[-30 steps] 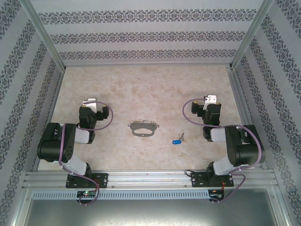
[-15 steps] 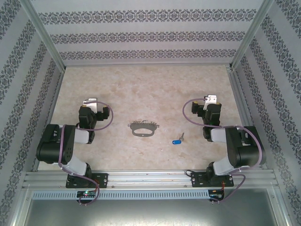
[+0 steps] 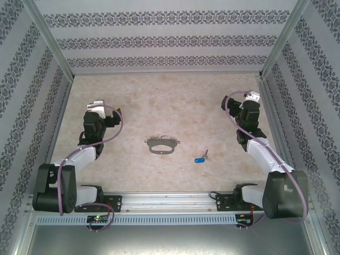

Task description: Put the keys on the keyring

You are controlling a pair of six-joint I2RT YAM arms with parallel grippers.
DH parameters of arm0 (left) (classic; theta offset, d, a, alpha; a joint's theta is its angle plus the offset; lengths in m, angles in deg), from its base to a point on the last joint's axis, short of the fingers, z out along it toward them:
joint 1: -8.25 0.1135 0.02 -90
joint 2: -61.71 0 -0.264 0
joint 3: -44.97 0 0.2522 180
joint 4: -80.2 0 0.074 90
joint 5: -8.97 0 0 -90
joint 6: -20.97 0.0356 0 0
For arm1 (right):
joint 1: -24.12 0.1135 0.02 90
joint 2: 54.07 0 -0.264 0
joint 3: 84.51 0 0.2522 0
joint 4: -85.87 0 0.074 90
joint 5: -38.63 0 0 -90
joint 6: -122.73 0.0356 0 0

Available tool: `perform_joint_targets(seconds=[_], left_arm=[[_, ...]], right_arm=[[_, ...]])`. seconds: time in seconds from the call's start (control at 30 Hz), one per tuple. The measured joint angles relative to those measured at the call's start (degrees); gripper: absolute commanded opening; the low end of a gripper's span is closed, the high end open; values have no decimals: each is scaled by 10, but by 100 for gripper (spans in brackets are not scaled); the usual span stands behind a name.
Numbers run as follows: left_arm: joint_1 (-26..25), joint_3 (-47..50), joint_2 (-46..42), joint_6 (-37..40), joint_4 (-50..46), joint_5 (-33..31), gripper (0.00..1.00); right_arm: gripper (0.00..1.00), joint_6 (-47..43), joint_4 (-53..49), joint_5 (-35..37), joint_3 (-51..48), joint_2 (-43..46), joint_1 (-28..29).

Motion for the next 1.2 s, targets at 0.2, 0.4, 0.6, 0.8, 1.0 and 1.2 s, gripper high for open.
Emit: perform_joint_targets(seconds=[0.2, 0.4, 0.6, 0.8, 1.0, 1.2], left_arm=[[-61, -17, -13, -60, -41, 24, 100], [-125, -23, -13, -97, -69, 47, 100], [-173, -54, -13, -121, -126, 64, 100], [-241, -35, -12, -176, -129, 73, 100], [-288, 3, 58, -243, -73, 73, 100], [-306, -1, 181, -296, 3, 90, 100]], right_arm=[[90, 31, -87, -54, 23, -9, 63], [88, 38, -135, -74, 14, -28, 190], [84, 59, -153, -71, -28, -41, 303], [76, 95, -125, -110, -79, -42, 320], [70, 121, -83, -149, -92, -66, 336], [67, 143, -38, -175, -93, -112, 339]])
